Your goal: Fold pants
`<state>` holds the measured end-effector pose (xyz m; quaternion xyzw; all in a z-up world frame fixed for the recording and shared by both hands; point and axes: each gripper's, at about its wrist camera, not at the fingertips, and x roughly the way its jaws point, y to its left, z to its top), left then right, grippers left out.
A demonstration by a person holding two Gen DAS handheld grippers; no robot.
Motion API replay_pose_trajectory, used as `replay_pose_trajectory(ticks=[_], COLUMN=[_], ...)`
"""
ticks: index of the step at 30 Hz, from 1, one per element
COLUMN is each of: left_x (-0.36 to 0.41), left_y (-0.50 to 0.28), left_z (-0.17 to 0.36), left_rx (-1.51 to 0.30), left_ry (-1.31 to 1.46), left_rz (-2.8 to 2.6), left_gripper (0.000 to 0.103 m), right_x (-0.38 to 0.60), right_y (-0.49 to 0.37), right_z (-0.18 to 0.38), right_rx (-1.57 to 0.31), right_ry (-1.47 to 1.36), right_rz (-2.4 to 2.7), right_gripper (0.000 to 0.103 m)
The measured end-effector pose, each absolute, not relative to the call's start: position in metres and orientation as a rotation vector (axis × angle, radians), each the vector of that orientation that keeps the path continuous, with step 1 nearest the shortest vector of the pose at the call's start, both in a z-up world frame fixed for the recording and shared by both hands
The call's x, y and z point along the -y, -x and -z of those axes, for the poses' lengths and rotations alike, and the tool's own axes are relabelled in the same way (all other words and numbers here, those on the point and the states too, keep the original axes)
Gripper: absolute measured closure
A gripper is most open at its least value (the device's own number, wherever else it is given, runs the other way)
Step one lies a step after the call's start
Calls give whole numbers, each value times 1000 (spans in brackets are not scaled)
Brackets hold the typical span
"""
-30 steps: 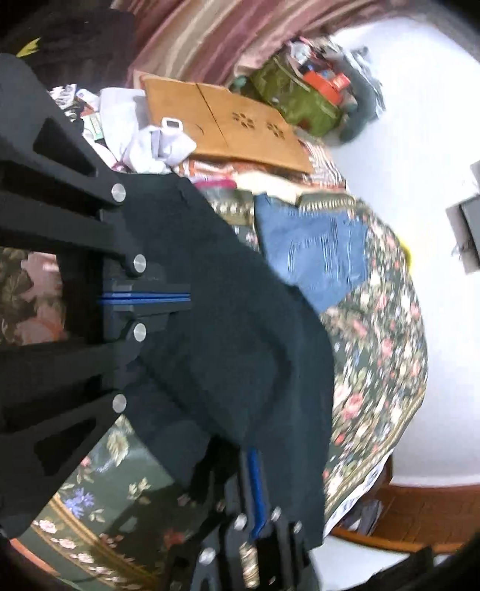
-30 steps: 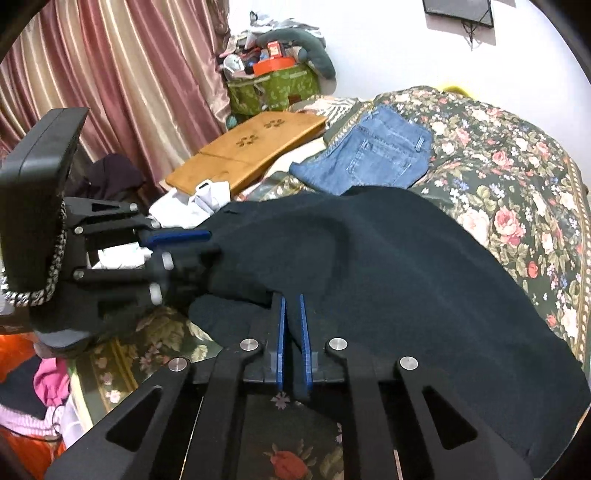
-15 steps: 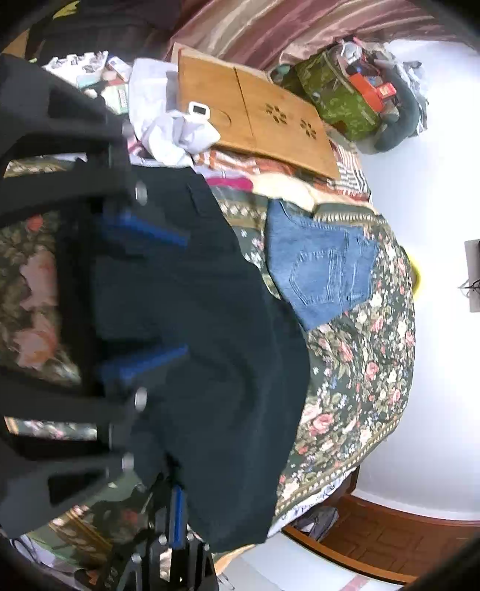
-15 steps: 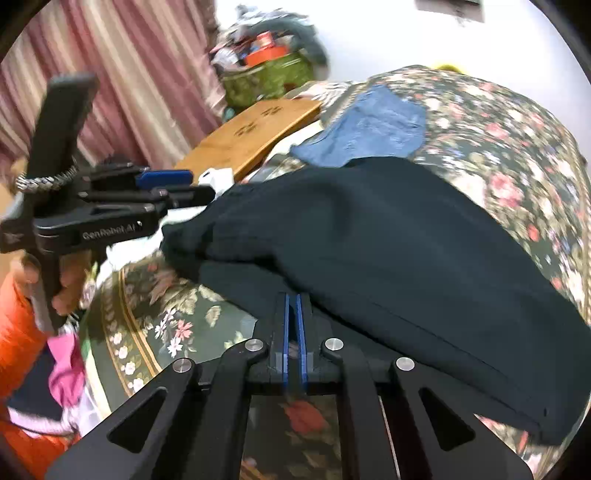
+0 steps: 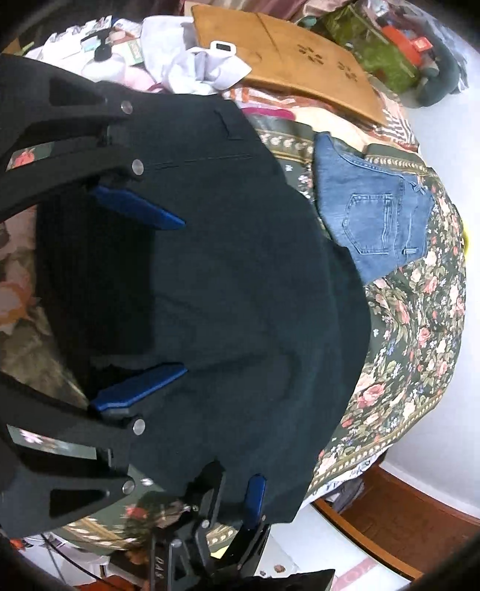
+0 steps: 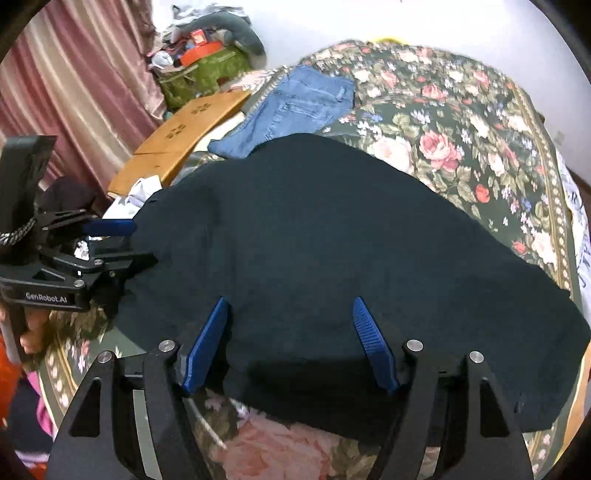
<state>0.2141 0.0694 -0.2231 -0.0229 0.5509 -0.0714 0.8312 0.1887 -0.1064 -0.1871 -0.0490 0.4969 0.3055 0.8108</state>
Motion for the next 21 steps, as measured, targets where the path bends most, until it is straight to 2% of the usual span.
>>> replay_pose_trajectory(ticks=[12,21], left_x=[-70,-76], left_y=[-175,-175], left_z=[217,188], left_rx=[-1125,-1053], left_ry=[36,46], left_rz=[129,53], left_gripper=[27,27], right_x=[132,209], right_y=[-157,-142], right_z=[177,154], right_rx=[-1008,-927], right_ry=[83,-90], right_rz=[-648,-450], right_gripper=[36,35])
